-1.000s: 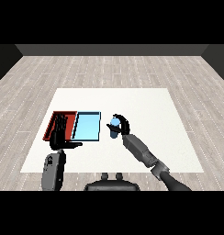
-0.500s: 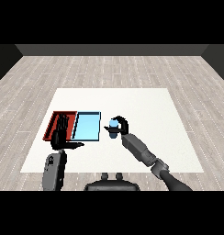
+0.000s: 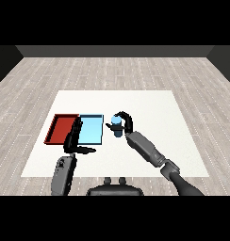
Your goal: Pick the blue can and put it in the blue box
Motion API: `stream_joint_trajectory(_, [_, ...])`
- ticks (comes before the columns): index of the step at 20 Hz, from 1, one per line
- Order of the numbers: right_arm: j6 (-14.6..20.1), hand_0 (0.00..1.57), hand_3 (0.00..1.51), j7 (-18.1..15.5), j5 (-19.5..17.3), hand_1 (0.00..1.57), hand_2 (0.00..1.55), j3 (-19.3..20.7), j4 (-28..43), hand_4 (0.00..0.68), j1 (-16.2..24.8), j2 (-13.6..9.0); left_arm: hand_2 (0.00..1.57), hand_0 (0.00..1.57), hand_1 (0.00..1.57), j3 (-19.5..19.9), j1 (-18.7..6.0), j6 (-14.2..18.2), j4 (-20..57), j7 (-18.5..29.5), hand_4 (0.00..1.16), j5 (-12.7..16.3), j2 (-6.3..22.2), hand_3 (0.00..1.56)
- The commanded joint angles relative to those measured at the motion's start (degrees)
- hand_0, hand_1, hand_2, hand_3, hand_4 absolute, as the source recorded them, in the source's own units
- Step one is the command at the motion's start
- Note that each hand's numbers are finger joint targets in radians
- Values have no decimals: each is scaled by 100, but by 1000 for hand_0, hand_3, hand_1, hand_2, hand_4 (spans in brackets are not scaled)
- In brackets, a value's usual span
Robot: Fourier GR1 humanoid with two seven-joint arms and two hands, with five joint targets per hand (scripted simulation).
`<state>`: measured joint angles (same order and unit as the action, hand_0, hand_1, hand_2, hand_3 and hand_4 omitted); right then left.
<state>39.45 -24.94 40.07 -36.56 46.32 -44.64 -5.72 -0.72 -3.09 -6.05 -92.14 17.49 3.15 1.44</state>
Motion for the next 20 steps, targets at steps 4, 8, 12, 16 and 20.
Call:
stream_joint_trajectory(4, [222,1418,1407,775,-686,1418,1445,-52,785,622,-441,-443,0,0,0,-385,-108,34,148,-369,0,-194,-107,0])
stream_joint_trajectory(8, [181,1419,1404,1033,-1151,1419,1447,-100,1982,616,572,-944,0,0,0,-441,-224,104,25,-622,0,-178,-141,0])
stream_joint_trajectory(12, [105,1419,1404,1114,-1303,1419,1447,-31,3036,616,1480,-1520,0,0,0,-726,-149,239,461,-98,0,-173,-143,0])
stream_joint_trajectory(16, [0,1438,1401,1490,-1668,1438,1451,30,3238,609,1458,-1557,0,0,0,-1320,-678,769,1118,-307,0,137,-143,0])
stream_joint_trajectory(20, [-334,1450,1398,1641,-2059,1450,1454,343,3234,612,1449,-1385,0,0,0,-1168,-386,428,710,-629,0,350,-144,0])
